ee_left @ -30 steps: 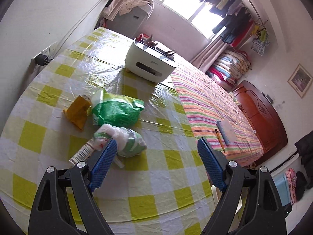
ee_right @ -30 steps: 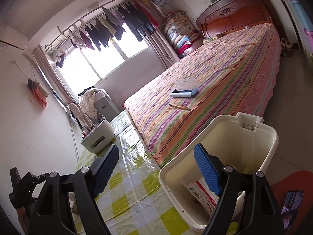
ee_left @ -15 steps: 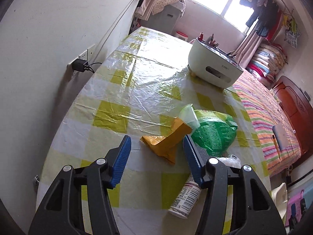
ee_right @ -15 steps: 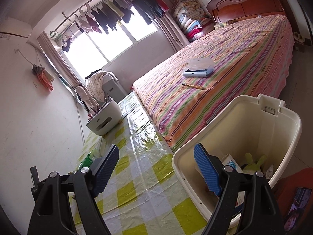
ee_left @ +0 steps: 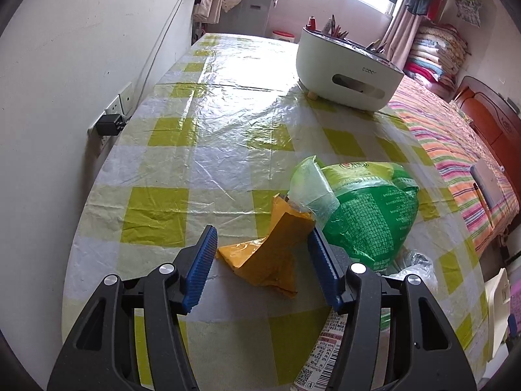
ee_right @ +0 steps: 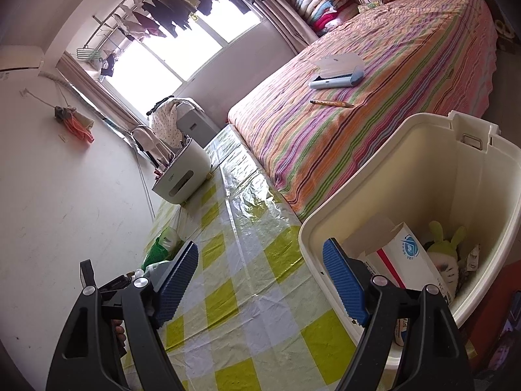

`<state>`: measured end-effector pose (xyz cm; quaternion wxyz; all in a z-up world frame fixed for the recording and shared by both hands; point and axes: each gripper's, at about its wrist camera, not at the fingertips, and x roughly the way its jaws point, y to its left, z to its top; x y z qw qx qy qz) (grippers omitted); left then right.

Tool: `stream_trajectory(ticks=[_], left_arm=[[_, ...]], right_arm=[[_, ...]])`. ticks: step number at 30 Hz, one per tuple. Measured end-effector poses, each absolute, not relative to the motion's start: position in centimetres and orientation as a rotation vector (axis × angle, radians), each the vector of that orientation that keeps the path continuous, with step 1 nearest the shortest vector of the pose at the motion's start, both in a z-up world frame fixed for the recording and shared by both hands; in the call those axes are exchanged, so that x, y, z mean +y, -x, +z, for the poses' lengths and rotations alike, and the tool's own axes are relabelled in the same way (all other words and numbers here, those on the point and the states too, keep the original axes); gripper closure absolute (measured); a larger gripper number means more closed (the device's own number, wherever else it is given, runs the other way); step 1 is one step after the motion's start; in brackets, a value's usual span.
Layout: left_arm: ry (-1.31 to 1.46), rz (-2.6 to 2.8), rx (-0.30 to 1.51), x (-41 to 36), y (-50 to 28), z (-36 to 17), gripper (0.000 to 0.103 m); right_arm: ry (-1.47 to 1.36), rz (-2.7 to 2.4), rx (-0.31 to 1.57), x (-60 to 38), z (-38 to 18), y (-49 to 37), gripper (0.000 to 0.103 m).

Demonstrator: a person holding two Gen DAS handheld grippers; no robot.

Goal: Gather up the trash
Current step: 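Close the left gripper on the yellow paper packet, then lift the yellow packet with the left gripper while the right reaches toward the white plastic bag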

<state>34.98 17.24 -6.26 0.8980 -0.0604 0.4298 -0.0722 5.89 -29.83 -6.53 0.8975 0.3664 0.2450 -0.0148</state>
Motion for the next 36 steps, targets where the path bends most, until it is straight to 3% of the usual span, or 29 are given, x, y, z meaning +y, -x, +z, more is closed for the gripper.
stream_trajectory(ticks=[2,5,8,28,36], left_arm=[[0.114,-0.147,0.892,16.8,-35.3,-6.5,0.056],[0.099,-0.155,0.929,16.2,-35.7,-7.3,0.085],[0.063,-0.139,0.920,15.8,-35.3,-7.4,0.091],[0.259,-0.134,0.833,19.0,-28.9,-4.1,0.092],[0.327,-0.134,0.771,19.8,-27.0,-2.1,0.092]], right_arm=[[-0.762,-0.019,0.519,-29.7,-6.7,-6.1,0.026],[-0.757,-0.011,0.528,-29.6,-6.7,-6.3,0.026],[-0.742,-0.001,0.529,-29.2,-6.6,-6.4,0.026],[-0.103,0.412,0.663,-12.3,-3.0,-16.5,0.026],[0.182,0.566,0.739,-5.4,-4.8,-21.8,0.026]])
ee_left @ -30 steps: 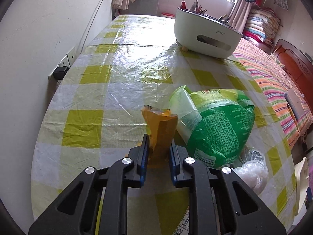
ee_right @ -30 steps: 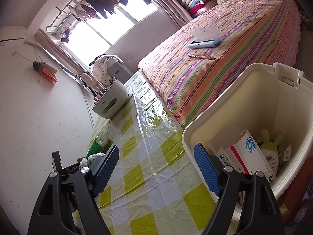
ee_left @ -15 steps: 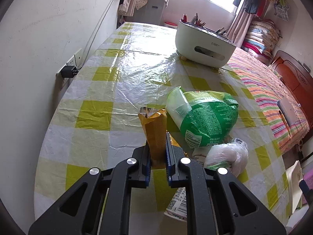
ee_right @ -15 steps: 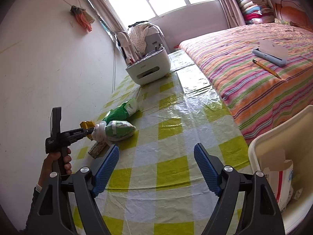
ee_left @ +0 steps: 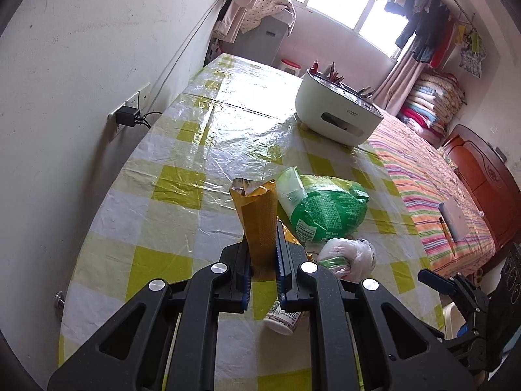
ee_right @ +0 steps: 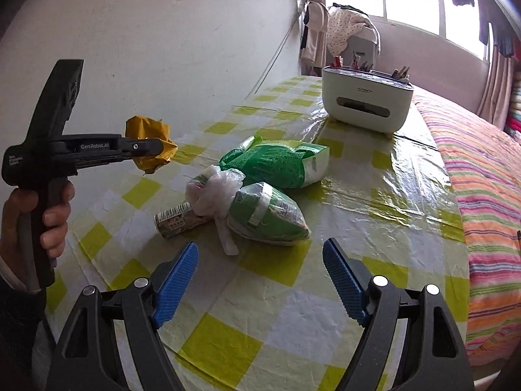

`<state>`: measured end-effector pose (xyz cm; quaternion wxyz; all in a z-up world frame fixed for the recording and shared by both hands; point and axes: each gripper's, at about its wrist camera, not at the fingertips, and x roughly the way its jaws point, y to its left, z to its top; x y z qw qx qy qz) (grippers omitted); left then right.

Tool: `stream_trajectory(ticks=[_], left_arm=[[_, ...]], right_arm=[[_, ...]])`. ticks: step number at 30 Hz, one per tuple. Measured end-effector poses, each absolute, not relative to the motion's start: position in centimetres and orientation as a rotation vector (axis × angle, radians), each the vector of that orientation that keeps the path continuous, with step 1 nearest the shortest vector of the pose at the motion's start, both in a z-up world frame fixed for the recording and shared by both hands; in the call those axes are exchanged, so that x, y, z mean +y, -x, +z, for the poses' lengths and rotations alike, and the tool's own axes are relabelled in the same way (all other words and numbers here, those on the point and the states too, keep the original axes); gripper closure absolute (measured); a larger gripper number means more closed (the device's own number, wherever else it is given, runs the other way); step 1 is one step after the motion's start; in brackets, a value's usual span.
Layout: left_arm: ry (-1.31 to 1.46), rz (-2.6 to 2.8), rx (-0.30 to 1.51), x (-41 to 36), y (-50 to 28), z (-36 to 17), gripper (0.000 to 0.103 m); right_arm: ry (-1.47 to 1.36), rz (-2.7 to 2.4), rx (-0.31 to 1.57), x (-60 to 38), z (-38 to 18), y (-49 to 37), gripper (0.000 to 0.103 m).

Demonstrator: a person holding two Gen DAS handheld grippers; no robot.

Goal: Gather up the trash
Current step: 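Lift the yellow packet with the left gripper while the right reaches toward the white plastic bag, then close the right gripper on the white plastic bag while the left holds the yellow packet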

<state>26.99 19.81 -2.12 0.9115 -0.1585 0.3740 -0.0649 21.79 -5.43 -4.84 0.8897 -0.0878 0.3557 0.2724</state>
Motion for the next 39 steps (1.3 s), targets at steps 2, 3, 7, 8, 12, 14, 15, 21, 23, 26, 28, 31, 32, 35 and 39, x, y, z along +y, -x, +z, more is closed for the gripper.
stream_trajectory(ticks=[2,3,7,8,12,14,15,21,23,26,28,31,32,35,39], left_arm=[[0.344,-0.139,0.765,19.9,-26.7,-1.9,0.092],[0.350,-0.138,0.765,20.0,-26.6,-1.9,0.092],[0.366,-0.136,0.763,20.5,-26.3,-1.8,0.092],[0.365,-0.132,0.759,20.6,-26.2,-1.7,0.091],[0.372,-0.138,0.758,20.9,-25.9,-1.6,0.091],[0.365,-0.139,0.757,20.8,-25.8,-1.5,0.091],[0.360,-0.140,0.757,20.7,-25.7,-1.5,0.091],[0.362,-0.149,0.745,20.4,-25.1,-1.0,0.091],[0.366,-0.151,0.739,20.3,-24.8,-0.8,0.091],[0.375,-0.157,0.727,20.0,-24.1,-0.4,0.091],[0.385,-0.169,0.723,19.8,-23.5,-0.3,0.091],[0.383,-0.178,0.714,19.2,-22.6,-0.1,0.091],[0.381,-0.185,0.714,18.8,-22.3,-0.1,0.091],[0.379,-0.208,0.716,17.8,-21.2,-0.1,0.091],[0.380,-0.251,0.716,16.1,-19.3,-0.3,0.091]], right_arm=[[0.301,0.563,0.733,-3.7,-5.5,-22.5,0.026],[0.349,0.558,0.734,-3.0,-5.9,-22.9,0.026],[0.389,0.574,0.773,-1.5,-6.9,-25.1,0.026],[0.403,0.567,0.775,-1.3,-7.2,-25.5,0.026],[0.427,0.543,0.808,-0.1,-8.2,-27.4,0.026],[0.407,0.535,0.810,0.0,-8.4,-27.8,0.027],[0.391,0.539,0.810,-0.1,-8.3,-27.9,0.033],[0.309,0.536,0.820,-1.1,-7.8,-27.6,0.051],[0.295,0.521,0.816,-1.5,-7.7,-27.0,0.053],[0.217,0.533,0.834,-2.6,-7.4,-26.3,0.053],[0.197,0.526,0.833,-3.2,-7.1,-25.5,0.053],[0.135,0.534,0.818,-4.5,-6.3,-24.1,0.053],[0.106,0.536,0.818,-5.0,-6.0,-23.6,0.053],[0.045,0.540,0.790,-6.4,-5.0,-21.8,0.053],[-0.016,0.527,0.752,-8.4,-4.1,-19.4,0.053]])
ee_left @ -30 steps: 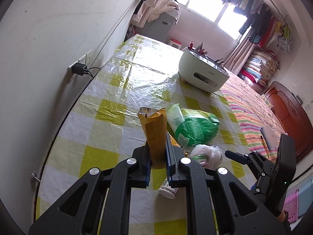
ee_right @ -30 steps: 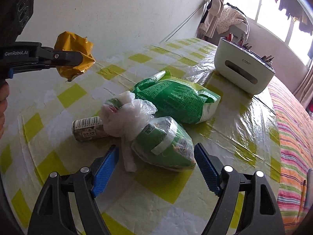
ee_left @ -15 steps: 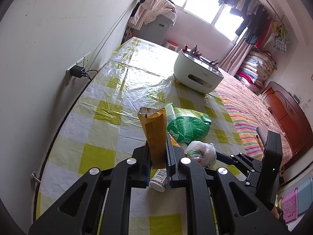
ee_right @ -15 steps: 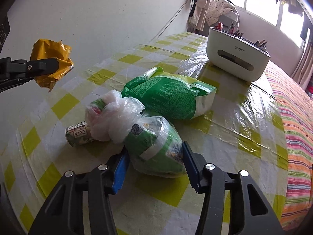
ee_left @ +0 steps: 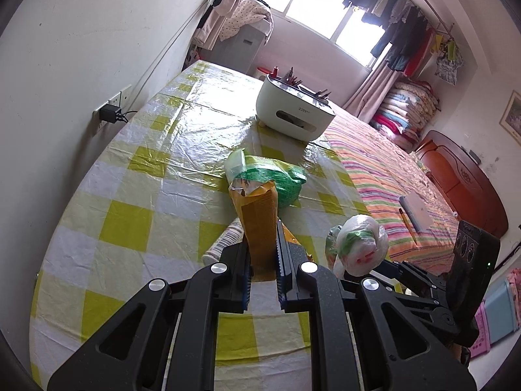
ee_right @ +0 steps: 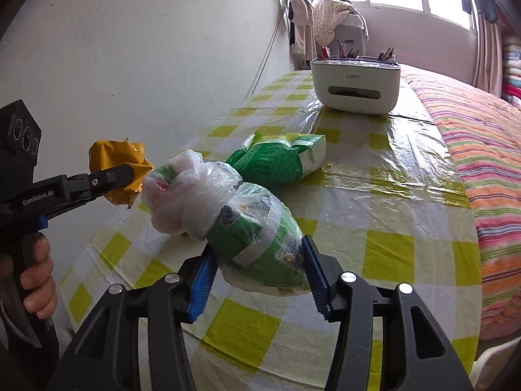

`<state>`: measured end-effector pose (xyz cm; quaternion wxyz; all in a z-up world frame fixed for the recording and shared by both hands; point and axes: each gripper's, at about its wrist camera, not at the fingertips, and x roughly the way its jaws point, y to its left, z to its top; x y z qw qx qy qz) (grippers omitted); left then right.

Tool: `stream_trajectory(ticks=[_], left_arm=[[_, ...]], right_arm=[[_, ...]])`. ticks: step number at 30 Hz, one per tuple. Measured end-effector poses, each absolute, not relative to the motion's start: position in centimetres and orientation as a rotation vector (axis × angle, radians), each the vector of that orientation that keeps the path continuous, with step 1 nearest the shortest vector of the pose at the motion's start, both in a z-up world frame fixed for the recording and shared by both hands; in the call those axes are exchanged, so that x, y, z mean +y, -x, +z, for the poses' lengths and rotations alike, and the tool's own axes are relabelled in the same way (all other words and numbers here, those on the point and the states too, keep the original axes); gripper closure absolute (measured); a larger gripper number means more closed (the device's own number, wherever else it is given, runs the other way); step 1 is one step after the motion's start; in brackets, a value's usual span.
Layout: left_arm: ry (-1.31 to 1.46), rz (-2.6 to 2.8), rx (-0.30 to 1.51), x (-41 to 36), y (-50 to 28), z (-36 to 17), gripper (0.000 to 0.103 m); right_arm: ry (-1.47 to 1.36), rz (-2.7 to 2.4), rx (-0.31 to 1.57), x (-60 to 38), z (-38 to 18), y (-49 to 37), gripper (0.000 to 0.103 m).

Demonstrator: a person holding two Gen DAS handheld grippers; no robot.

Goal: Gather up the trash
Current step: 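Close the right gripper on the white plastic bag while the left holds the yellow packet, then carry the white plastic bag with the right gripper while the left carries the yellow packet to the basket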

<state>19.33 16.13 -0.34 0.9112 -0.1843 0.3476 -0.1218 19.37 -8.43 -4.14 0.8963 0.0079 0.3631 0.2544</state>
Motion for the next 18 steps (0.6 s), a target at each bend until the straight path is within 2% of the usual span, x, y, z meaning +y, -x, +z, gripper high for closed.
stream_trajectory(ticks=[18], left_arm=[[0.286,-0.436,0.701,7.0,-11.9,-0.1,0.091]], right_arm=[[-0.257,0.315,0.659,-19.2,-4.6,-10.8,0.053]])
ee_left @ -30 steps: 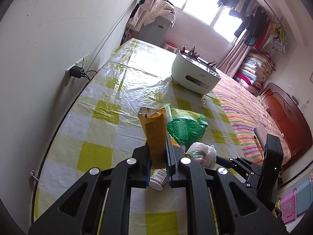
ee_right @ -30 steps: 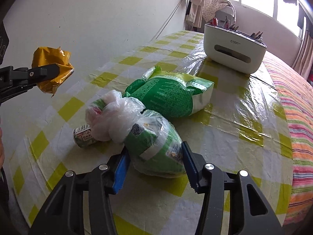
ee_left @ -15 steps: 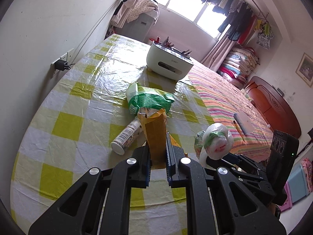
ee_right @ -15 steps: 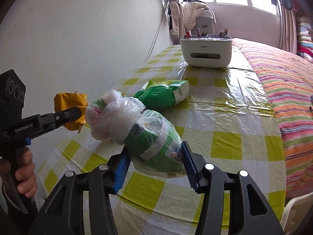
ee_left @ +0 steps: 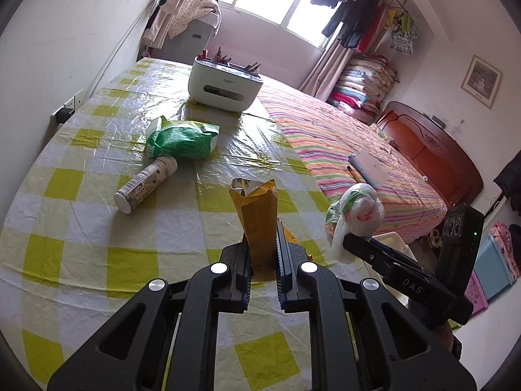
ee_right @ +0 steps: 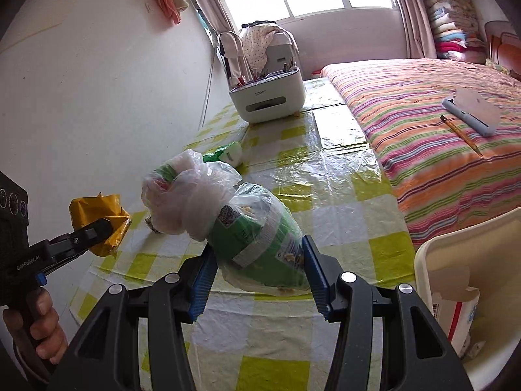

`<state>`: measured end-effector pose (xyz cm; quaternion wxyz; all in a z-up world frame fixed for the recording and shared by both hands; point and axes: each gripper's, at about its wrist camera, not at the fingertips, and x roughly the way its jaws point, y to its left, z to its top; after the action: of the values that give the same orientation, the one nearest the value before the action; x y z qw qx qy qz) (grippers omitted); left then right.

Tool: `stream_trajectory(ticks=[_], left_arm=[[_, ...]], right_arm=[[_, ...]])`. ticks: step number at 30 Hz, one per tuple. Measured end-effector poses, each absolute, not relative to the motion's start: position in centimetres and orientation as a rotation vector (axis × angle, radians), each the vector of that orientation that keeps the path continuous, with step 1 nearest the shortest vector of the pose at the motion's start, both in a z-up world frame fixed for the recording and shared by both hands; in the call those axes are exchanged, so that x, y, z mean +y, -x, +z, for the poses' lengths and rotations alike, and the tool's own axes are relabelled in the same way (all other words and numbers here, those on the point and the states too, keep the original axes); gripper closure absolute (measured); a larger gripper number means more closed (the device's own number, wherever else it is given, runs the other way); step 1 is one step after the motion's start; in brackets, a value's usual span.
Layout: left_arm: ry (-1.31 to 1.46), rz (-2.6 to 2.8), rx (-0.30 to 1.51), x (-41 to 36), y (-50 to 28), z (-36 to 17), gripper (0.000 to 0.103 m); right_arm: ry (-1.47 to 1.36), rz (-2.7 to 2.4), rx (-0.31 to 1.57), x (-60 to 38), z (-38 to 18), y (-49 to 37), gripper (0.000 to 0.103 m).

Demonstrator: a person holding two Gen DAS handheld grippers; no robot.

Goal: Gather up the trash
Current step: 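Carry the white plastic bag with the right gripper while the left carries the yellow packet to the basket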

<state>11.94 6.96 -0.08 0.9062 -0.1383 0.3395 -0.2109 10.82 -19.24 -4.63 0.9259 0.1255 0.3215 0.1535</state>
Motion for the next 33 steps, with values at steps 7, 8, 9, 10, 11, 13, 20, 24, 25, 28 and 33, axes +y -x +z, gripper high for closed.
stream_trajectory(ticks=[7,8,9,10,11,13,20,24,25,28,33], left_arm=[[0.271,-0.465,0.691,5.1,-12.0,0.7,0.091],[0.270,-0.469,0.693,4.7,-12.0,0.7,0.091],[0.267,-0.475,0.692,4.3,-12.0,0.8,0.091],[0.260,-0.480,0.690,4.0,-11.9,0.9,0.091],[0.247,-0.484,0.688,3.6,-11.9,0.9,0.091],[0.230,-0.491,0.686,2.6,-11.7,1.0,0.091],[0.211,-0.515,0.689,0.6,-11.7,1.2,0.091],[0.198,-0.533,0.690,-0.4,-11.7,1.4,0.091],[0.194,-0.538,0.689,-0.7,-11.6,1.4,0.091],[0.181,-0.553,0.688,-1.6,-11.5,1.5,0.091],[0.160,-0.581,0.687,-3.2,-11.1,1.5,0.091]], right_arm=[[-0.296,0.293,0.663,-20.7,-5.1,-10.7,0.053],[-0.294,0.293,0.659,-20.7,-5.1,-10.6,0.053],[-0.291,0.293,0.656,-20.7,-5.1,-10.4,0.053],[-0.287,0.291,0.651,-20.8,-5.1,-10.2,0.053],[-0.284,0.287,0.646,-20.8,-5.1,-10.1,0.053],[-0.290,0.282,0.638,-21.2,-5.1,-9.9,0.053],[-0.333,0.244,0.621,-23.6,-5.0,-9.2,0.053],[-0.350,0.218,0.602,-24.9,-4.7,-8.7,0.053],[-0.354,0.210,0.597,-25.2,-4.7,-8.6,0.053],[-0.367,0.185,0.584,-26.0,-4.5,-8.0,0.053],[-0.399,0.137,0.567,-27.5,-4.2,-7.0,0.053]])
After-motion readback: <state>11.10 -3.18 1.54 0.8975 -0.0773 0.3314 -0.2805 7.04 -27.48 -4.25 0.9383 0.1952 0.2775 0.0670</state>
